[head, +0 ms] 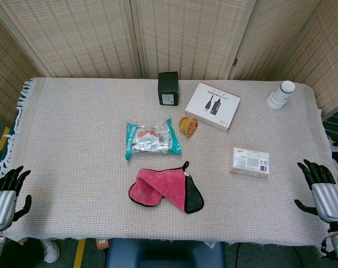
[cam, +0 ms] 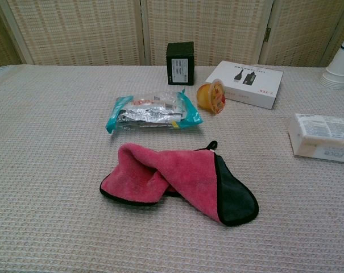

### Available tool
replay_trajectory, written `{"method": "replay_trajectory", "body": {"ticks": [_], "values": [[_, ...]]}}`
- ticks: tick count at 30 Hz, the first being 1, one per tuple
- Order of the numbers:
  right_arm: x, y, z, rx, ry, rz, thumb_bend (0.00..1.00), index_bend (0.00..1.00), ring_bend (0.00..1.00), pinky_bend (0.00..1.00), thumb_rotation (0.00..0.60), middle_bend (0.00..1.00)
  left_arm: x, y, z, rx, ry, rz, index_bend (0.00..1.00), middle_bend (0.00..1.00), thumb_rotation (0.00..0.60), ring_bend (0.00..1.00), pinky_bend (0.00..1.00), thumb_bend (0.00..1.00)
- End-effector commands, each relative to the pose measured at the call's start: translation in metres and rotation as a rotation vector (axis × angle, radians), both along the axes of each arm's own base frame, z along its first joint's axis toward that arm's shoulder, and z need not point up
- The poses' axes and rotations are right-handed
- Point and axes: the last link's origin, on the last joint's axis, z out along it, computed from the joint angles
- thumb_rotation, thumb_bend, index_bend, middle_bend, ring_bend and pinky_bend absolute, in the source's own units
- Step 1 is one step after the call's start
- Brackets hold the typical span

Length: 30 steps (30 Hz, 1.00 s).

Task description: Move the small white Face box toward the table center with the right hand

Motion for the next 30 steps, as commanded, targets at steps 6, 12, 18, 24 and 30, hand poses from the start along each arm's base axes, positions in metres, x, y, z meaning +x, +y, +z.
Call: {"method": "replay_trajectory", "body": {"ticks": [6, 12, 18, 24, 30], "values": [[0.000, 0.001, 0.001, -0.003, -0.004, -0.006, 0.16, 0.00, 0.00, 0.01, 0.600, 0.00, 0.003, -0.003, 0.001, 0.010, 0.002, -0.018, 0.12, 0.00, 0.600, 0.00, 0.13, 0.51], [-0.001, 0.000, 0.001, -0.002, -0.001, -0.011, 0.16, 0.00, 0.00, 0.01, 0.600, 0.00, 0.003, -0.003, 0.002, 0.011, 0.002, -0.014, 0.12, 0.00, 0.600, 0.00, 0.13, 0.51], [-0.003, -0.006, -0.004, 0.026, 0.011, -0.034, 0.16, 0.00, 0.00, 0.01, 0.600, 0.00, 0.004, -0.004, 0.007, 0.022, -0.022, -0.008, 0.12, 0.00, 0.600, 0.00, 0.13, 0.51], [0.017, -0.053, -0.020, 0.119, 0.056, -0.038, 0.16, 0.00, 0.00, 0.01, 0.600, 0.00, 0.005, -0.005, 0.009, 0.020, -0.028, -0.008, 0.12, 0.00, 0.600, 0.00, 0.13, 0.51], [0.062, -0.110, -0.051, 0.207, 0.137, -0.026, 0.16, 0.00, 0.00, 0.00, 0.600, 0.00, 0.005, -0.006, 0.010, 0.022, -0.028, -0.005, 0.12, 0.00, 0.600, 0.00, 0.13, 0.51]]}}
